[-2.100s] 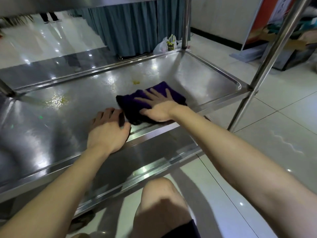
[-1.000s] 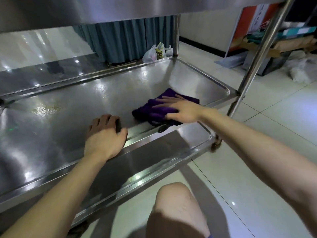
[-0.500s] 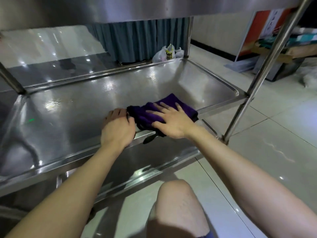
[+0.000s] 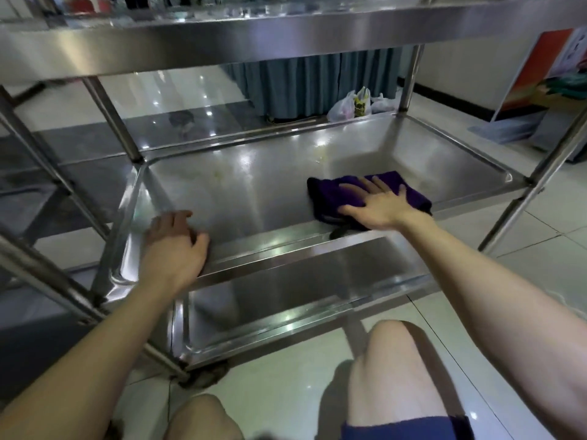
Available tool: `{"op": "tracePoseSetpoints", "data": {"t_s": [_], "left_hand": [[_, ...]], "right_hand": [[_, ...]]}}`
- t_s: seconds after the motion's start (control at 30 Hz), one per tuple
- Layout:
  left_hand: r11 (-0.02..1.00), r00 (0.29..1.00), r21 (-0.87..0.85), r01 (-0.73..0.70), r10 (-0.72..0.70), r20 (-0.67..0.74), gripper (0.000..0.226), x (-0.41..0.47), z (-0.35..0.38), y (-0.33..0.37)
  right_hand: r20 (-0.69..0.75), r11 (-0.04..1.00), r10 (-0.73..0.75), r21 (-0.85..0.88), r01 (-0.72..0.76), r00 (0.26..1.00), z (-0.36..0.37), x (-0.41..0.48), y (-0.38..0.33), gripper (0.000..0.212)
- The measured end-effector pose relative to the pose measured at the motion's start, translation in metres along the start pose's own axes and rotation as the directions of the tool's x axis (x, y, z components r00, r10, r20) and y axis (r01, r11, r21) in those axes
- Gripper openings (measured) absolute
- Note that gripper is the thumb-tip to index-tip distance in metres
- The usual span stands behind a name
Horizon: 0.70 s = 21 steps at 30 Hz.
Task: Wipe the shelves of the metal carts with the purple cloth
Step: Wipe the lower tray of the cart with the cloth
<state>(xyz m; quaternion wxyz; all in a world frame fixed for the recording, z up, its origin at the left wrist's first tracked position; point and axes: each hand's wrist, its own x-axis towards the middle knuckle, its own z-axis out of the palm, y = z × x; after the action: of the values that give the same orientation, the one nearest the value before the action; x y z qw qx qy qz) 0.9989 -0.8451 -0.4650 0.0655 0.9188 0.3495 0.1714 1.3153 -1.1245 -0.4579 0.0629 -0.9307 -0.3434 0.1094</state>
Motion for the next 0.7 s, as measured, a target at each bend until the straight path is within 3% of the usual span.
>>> {"op": "tracePoseSetpoints", "data": {"t_s": [0.13, 0.2, 0.3, 0.4, 0.47, 0.53, 0.6, 0.7], "left_hand": [[1.0, 0.999, -0.023, -0.019, 0.018, -0.04, 0.066, 0.002, 0.005, 0.009], [0.999, 0.999, -0.044, -0.005, 0.003, -0.042, 0.061, 0.002, 0.006, 0.008], [0.997, 0.999, -0.075, 0.014, -0.018, -0.051, 0.055, 0.003, 0.003, 0.006], [0.991, 0.997, -0.127, 0.035, -0.043, -0.059, 0.047, 0.002, 0.0, 0.0], [0.986, 0.996, -0.158, 0.049, -0.059, -0.06, 0.041, 0.001, -0.002, -0.003], [0.984, 0.996, -0.165, 0.068, -0.076, -0.046, 0.04, 0.001, -0.004, -0.002], [0.983, 0.997, -0.17, 0.063, -0.069, -0.031, 0.041, 0.001, -0.005, 0.003], [0.988, 0.999, -0.149, 0.043, -0.047, -0.022, 0.044, 0.0, -0.002, 0.011]], "right_hand": [[-0.02, 0.969, 0.245, -0.018, -0.246, 0.969, 0.002, 0.041, -0.043, 0.089], [-0.043, 0.962, 0.261, -0.069, -0.263, 0.964, 0.01, 0.047, -0.093, 0.088], [0.01, 0.996, -0.027, -0.086, 0.028, 1.0, 0.033, 0.034, -0.173, 0.077], [0.081, 0.903, -0.428, 0.007, 0.429, 0.9, 0.046, 0.001, -0.181, 0.064], [0.1, 0.849, -0.526, 0.106, 0.517, 0.844, 0.031, -0.009, -0.149, 0.058], [0.098, 0.914, -0.403, 0.101, 0.394, 0.91, 0.012, -0.001, -0.112, 0.055], [0.042, 0.993, -0.116, 0.023, 0.115, 0.992, 0.001, 0.013, -0.081, 0.058], [-0.034, 0.966, 0.259, 0.02, -0.258, 0.965, 0.008, 0.033, -0.092, 0.067]]}}
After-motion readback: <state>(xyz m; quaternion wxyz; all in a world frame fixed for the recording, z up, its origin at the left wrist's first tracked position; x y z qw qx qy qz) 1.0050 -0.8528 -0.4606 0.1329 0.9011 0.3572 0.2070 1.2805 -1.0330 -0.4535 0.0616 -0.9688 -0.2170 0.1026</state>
